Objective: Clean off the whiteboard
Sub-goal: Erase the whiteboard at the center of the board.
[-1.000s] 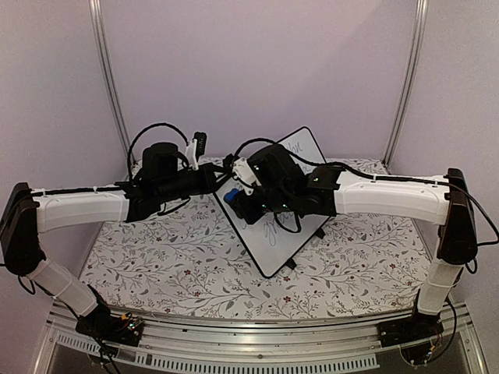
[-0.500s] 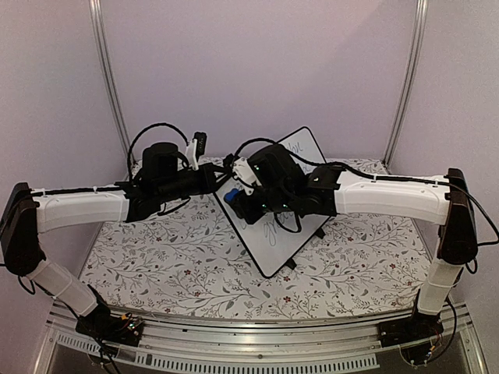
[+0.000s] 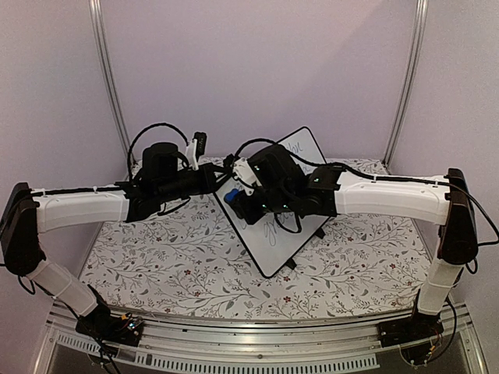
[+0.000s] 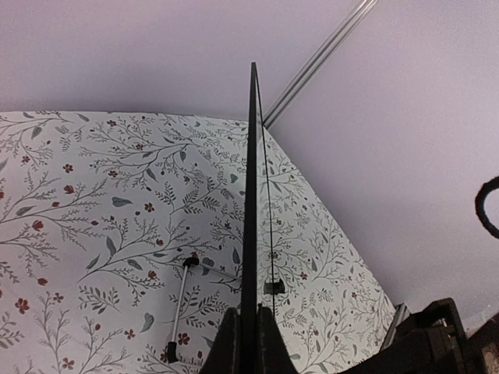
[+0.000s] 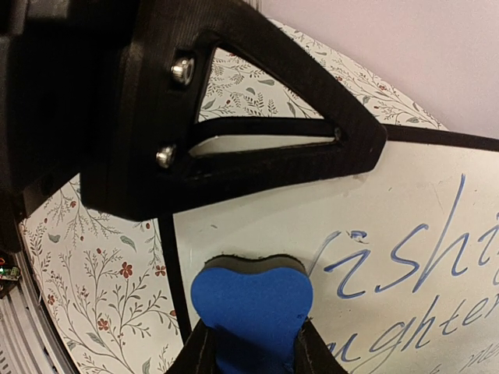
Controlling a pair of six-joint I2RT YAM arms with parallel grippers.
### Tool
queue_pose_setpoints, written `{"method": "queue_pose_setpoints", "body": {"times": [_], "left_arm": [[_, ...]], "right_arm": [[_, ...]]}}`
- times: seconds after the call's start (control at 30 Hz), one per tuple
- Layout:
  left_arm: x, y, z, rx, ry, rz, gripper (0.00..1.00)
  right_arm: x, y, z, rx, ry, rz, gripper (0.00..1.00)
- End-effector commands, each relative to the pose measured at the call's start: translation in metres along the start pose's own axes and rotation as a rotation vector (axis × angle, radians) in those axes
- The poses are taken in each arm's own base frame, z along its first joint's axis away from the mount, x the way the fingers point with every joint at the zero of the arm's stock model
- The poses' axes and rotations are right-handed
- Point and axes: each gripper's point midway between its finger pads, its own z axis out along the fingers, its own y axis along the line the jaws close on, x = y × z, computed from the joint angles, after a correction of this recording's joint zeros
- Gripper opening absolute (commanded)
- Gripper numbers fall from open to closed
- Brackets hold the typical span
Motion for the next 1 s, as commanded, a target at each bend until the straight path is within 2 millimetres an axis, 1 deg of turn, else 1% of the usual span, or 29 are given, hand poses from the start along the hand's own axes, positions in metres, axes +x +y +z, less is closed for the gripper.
{"method": "queue_pose_setpoints", "body": {"times": [0.0,0.27,0.57,0.97], "left_arm": [[0.029,-0.004,0.003,0.019,0.095,0.030,0.00],[0.028,-0.005,0.002,0.020,0.093,0.031,0.00],[0.028,-0.005,0.002,0.022,0.092,0.029,0.00],[0.030,-0.004,0.003,0.019,0.095,0.027,0.00]], "right_arm": [[0.010,0.001,0.000,-0.004,0.025,0.001,0.18],[0.005,0.000,-0.003,-0.002,0.012,0.002,0.18],[0.006,0.001,-0.003,-0.002,0.014,0.003,0.18],[-0.019,0.001,-0.001,0.012,-0.024,-0.033,0.18]]}}
